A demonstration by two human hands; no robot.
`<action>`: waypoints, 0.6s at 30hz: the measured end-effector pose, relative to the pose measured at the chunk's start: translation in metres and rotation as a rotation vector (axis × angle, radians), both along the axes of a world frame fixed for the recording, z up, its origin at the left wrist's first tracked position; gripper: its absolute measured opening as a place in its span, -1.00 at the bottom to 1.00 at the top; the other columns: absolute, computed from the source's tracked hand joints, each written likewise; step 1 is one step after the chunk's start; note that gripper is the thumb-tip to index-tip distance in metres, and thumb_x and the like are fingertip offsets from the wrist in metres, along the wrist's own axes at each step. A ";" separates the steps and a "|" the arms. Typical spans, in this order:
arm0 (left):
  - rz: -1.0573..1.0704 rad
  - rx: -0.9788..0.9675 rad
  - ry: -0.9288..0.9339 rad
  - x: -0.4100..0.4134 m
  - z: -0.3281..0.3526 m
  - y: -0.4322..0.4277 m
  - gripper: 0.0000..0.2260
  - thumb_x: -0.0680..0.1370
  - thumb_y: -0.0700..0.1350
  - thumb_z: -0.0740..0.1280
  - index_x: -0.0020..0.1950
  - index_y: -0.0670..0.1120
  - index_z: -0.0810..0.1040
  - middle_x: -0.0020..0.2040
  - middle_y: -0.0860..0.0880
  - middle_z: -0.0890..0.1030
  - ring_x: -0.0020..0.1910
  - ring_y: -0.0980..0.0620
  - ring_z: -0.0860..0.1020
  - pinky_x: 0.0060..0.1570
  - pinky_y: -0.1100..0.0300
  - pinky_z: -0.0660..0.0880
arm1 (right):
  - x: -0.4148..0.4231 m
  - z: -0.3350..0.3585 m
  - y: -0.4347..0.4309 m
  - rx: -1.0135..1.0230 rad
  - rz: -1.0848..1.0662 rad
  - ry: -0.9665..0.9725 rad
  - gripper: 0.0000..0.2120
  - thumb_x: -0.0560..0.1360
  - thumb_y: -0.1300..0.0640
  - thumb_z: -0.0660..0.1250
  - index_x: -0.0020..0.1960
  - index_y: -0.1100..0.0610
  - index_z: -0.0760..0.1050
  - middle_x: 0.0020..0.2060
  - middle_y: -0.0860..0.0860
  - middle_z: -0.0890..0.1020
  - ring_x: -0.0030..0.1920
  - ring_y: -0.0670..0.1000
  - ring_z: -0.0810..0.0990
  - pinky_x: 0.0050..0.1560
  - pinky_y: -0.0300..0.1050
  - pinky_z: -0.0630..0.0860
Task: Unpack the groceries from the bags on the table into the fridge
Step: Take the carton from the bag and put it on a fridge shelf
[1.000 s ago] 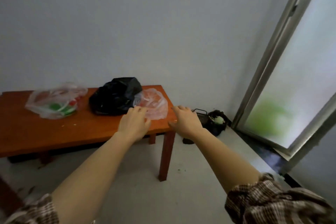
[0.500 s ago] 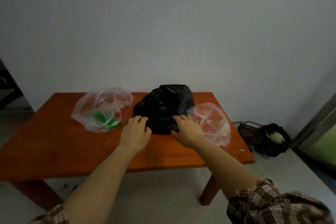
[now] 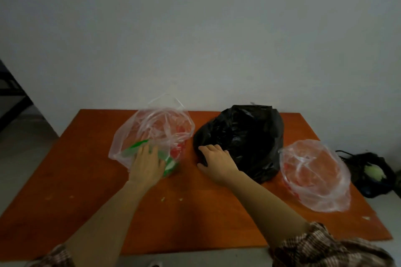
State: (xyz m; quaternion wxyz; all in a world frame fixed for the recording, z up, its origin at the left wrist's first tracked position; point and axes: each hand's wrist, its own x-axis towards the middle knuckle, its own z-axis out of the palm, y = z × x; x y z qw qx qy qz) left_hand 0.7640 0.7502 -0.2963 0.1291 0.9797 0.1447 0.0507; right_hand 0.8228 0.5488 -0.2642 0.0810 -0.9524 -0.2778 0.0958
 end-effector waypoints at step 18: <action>-0.218 -0.242 0.056 0.054 -0.094 0.156 -0.55 0.60 0.12 -0.01 -0.01 0.00 0.66 0.53 -0.04 0.20 0.53 -0.03 -0.11 0.49 -0.10 -0.01 | 0.088 -0.077 0.192 -0.016 -0.028 0.219 -0.71 0.64 0.06 0.08 0.12 0.17 0.52 0.01 0.13 0.60 0.06 0.17 0.56 0.04 0.04 0.48</action>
